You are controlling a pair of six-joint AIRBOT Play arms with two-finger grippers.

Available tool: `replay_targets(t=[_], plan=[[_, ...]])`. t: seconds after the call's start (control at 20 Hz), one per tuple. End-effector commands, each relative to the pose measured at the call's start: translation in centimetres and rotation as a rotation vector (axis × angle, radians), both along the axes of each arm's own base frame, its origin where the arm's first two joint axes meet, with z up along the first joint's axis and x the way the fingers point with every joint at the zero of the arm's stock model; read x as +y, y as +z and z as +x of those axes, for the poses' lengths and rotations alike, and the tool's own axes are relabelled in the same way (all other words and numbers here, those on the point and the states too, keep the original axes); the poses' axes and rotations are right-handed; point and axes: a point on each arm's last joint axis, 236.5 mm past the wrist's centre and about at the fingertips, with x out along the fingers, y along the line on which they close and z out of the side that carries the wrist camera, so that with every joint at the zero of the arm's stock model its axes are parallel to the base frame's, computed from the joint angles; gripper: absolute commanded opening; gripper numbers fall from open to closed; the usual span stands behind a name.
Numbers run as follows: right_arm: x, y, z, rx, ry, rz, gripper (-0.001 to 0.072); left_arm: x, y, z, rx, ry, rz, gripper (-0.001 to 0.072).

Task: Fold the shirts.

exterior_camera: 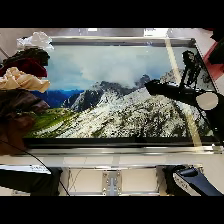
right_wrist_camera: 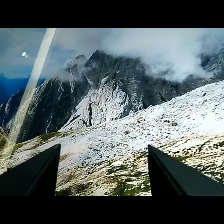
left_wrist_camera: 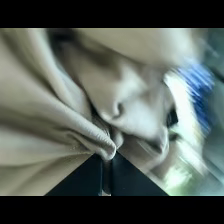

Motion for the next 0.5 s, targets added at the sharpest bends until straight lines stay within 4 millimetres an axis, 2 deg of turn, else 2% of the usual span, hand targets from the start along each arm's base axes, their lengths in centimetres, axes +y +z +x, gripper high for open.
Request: replay_targets(t=[0.0, 0.05, 0.1, 0.15, 0.2, 0.25, 0.35, 0.4, 0.45], plan=[[-1.8, 0.7, 1.5, -0.086, -0.042, -0.086, 0.0614, -12.1, 12.0, 11.1, -0.659, -0.302, -0.334, 0.0014], [-2.6, 0.8, 1.9, -0.114, -0.053, -0.133, 0.0613, -15.6, 17.6, 13.6, -0.868, -0.362, -0.400, 0.0014], [-3.3, 0.9, 2.3, -0.138, -0.063, -0.179, 0.0614, -19.1, 22.6, 15.0, -1.027, -0.411, -0.455, 0.0014], [-4.3, 0.9, 2.6, -0.157, -0.074, -0.232, 0.0613, -23.5, 26.6, 15.7, -1.129, -0.477, -0.512, 0.0013], [-5.4, 0.9, 2.8, -0.165, -0.090, -0.273, 0.0613, -28.8, 29.3, 15.5, -1.167, -0.585, -0.551, 0.0014], [-6.9, 0.7, 3.0, -0.163, -0.121, -0.308, 0.0612, -34.1, 31.0, 14.7, -1.180, -0.713, -0.566, 0.0013], [-10.0, 0.3, 3.3, -0.142, -0.189, -0.358, 0.0613, -45.1, 33.6, 11.8, -1.188, -0.972, -0.597, 0.0014], [-11.5, 0.1, 3.2, -0.124, -0.217, -0.374, 0.0613, -50.0, 34.3, 10.2, -1.199, -1.093, -0.584, 0.0014], [-12.9, -0.3, 3.0, -0.100, -0.247, -0.377, 0.0613, -53.9, 33.9, 8.8, -1.181, -1.191, -0.550, 0.0014]])
